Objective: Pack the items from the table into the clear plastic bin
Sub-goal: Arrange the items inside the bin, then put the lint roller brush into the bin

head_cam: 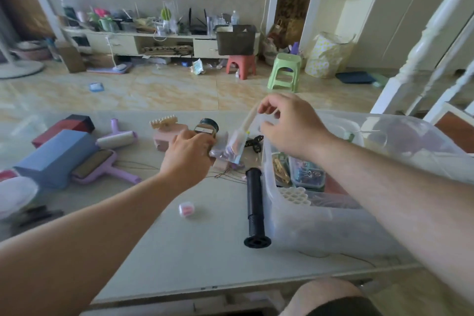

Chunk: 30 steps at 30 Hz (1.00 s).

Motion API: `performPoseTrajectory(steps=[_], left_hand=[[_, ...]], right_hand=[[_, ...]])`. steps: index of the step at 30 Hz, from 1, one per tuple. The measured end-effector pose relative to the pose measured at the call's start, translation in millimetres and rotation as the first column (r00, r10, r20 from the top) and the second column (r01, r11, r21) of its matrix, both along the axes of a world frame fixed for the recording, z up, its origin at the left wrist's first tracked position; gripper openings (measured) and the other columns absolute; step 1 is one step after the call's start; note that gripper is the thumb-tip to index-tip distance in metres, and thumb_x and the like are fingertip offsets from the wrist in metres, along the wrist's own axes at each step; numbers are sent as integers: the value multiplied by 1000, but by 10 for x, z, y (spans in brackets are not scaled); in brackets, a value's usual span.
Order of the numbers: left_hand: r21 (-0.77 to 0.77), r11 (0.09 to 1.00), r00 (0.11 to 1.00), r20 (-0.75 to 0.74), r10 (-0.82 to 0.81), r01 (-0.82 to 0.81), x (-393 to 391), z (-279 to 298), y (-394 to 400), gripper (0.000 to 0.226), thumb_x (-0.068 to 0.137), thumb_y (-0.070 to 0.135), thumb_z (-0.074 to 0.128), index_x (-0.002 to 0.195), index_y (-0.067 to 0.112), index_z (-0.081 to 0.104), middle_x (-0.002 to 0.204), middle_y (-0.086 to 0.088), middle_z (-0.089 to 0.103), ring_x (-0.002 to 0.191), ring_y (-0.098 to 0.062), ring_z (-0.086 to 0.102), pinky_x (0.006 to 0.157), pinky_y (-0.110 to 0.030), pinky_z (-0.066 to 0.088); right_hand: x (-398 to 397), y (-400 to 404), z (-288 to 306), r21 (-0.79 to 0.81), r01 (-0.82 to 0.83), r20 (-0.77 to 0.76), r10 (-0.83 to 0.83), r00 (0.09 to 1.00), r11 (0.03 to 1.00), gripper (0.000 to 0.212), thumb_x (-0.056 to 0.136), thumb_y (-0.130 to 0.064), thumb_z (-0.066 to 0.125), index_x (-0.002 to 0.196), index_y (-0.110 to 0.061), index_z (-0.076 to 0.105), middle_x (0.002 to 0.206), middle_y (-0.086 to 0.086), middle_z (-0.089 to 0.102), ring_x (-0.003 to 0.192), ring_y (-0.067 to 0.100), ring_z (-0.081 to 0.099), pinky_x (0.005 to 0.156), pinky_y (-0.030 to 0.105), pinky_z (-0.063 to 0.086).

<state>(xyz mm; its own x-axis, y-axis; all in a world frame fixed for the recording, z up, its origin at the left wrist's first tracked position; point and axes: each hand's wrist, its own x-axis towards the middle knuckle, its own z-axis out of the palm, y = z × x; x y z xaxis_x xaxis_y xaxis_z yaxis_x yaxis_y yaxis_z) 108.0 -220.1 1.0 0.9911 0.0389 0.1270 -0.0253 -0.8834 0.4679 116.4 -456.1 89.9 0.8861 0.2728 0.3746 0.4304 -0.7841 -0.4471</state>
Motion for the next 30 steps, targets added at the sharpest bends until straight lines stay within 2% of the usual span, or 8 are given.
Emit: performPoseTrajectory(steps=[5,9,12,16,18,21,25,30], left_hand=[[142,987,982,-162,98,-75,-101,-308,602,54,86,31,62,138,43,53,148,-7,43,132,-35,37,108,-45,38],[206,967,951,-239,198,-150,-22,-492,1017,64,87,39,60,147,47,42,154,-7,35,140,-36,31,113,-50,33],[251,940,932,-221,287,-230,47,-706,1300,60,92,51,53,150,50,38,143,-11,38,132,-38,35,111,-50,35],[310,913,877,-316,362,-265,102,-951,1473,58,94,72,30,149,53,32,141,-17,43,127,-40,44,103,-49,38],[268,924,853,-378,360,-272,133,-1001,1504,51,95,69,27,137,45,44,135,-17,54,120,-41,51,96,-49,41],[266,928,860,-373,348,-260,151,-1038,1524,31,97,54,34,108,28,47,119,-12,65,108,-38,60,87,-44,44],[262,930,854,-387,347,-259,177,-1046,1609,15,90,28,41,102,27,51,102,-4,62,92,-32,64,77,-38,49],[189,941,842,-421,337,-281,150,-990,1637,14,82,34,46,94,28,50,90,0,58,83,-27,62,81,-37,53]], right_hand=[[-24,825,-134,-226,-130,-181,89,979,965,26,87,-25,64,113,-29,63,120,-1,52,111,24,50,91,40,50],[252,1311,-407,-360,-69,-376,-77,923,930,41,84,-31,63,123,-36,54,126,2,45,117,30,46,87,42,49],[557,1550,-612,-412,26,-416,-214,884,911,54,83,-28,63,134,-34,47,124,6,40,113,32,44,76,46,56],[1024,1807,-936,-382,192,-441,-361,821,904,74,87,-52,61,152,-31,32,138,15,36,120,40,49,80,41,46],[1244,1955,-1112,-319,266,-498,-400,769,910,86,87,-59,59,159,-33,18,141,18,37,117,41,54,80,39,49],[1467,2144,-1347,-296,339,-516,-448,730,893,95,88,-64,58,161,-27,10,143,20,46,122,40,54,95,47,54],[1559,2252,-1545,-299,403,-470,-501,727,865,104,84,-65,58,161,-20,4,143,16,54,119,39,59,95,48,57],[1464,2141,-1289,-271,403,-475,-485,734,874,120,81,-64,62,164,-23,-14,132,15,60,100,34,67,85,43,60]])
